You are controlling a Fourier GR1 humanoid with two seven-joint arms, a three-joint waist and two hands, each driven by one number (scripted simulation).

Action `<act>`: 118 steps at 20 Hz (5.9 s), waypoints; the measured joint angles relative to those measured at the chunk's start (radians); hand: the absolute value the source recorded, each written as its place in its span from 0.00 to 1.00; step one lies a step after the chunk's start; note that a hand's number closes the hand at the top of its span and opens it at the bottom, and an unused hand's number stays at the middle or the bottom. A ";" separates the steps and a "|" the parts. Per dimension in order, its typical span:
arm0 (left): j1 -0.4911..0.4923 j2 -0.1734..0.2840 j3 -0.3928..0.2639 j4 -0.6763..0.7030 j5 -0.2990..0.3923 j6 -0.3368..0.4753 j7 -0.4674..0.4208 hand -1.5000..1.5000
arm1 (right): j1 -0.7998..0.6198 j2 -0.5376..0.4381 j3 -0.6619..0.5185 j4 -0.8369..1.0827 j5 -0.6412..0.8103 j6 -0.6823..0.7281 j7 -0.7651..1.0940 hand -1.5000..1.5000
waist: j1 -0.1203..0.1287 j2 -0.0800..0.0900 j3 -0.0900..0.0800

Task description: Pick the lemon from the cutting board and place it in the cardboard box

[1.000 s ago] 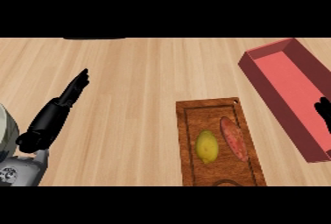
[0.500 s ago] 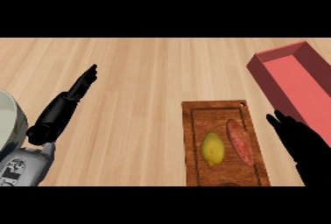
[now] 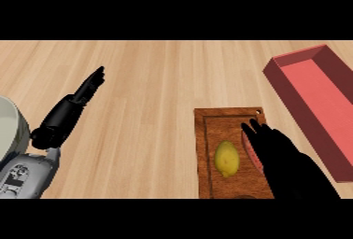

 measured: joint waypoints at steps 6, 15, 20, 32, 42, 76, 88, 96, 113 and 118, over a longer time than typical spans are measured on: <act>0.002 -0.006 0.006 0.008 -0.012 0.001 -0.004 0.50 | -0.080 0.132 0.054 0.126 0.021 0.017 0.038 0.00 | -0.007 -0.002 0.001; 0.031 -0.004 0.027 0.002 -0.014 -0.007 -0.018 0.50 | -0.127 0.252 0.085 0.277 0.128 0.046 0.043 0.00 | -0.018 -0.004 0.003; 0.038 -0.012 0.029 0.004 -0.026 -0.007 -0.025 0.50 | -0.126 0.304 0.084 0.363 0.175 0.068 0.022 0.00 | -0.022 -0.004 0.004; 0.052 -0.036 0.040 -0.026 -0.047 -0.012 -0.004 0.50 | -0.063 0.399 0.032 0.470 0.298 0.118 -0.050 0.00 | -0.026 -0.003 0.006; 0.029 -0.046 0.075 0.006 -0.056 -0.043 -0.015 0.50 | 0.020 0.456 -0.006 0.520 0.413 0.128 -0.082 0.00 | -0.029 -0.002 0.006; 0.026 -0.135 0.124 -0.023 -0.142 -0.118 -0.007 0.50 | -0.450 0.481 -0.411 1.149 0.566 -0.182 -0.733 1.00 | 0.009 0.011 0.007; 0.055 -0.132 0.155 -0.027 -0.135 -0.134 -0.011 0.50 | -0.668 0.440 -0.574 1.143 0.641 -0.304 -0.580 1.00 | -0.020 -0.001 0.006; 0.041 -0.136 0.163 -0.034 -0.142 -0.134 0.008 0.50 | -0.683 0.306 -0.744 1.163 0.642 -0.394 -0.506 1.00 | -0.024 0.000 0.006; 0.048 -0.140 0.183 -0.035 -0.146 -0.159 0.001 0.50 | -0.606 0.025 -0.927 1.461 0.492 -0.120 -0.719 1.00 | -0.019 0.002 0.007; 0.056 -0.151 0.179 -0.051 -0.154 -0.156 0.005 0.50 | -0.580 -0.042 -0.945 1.555 0.460 0.006 -0.788 0.00 | -0.017 0.002 0.007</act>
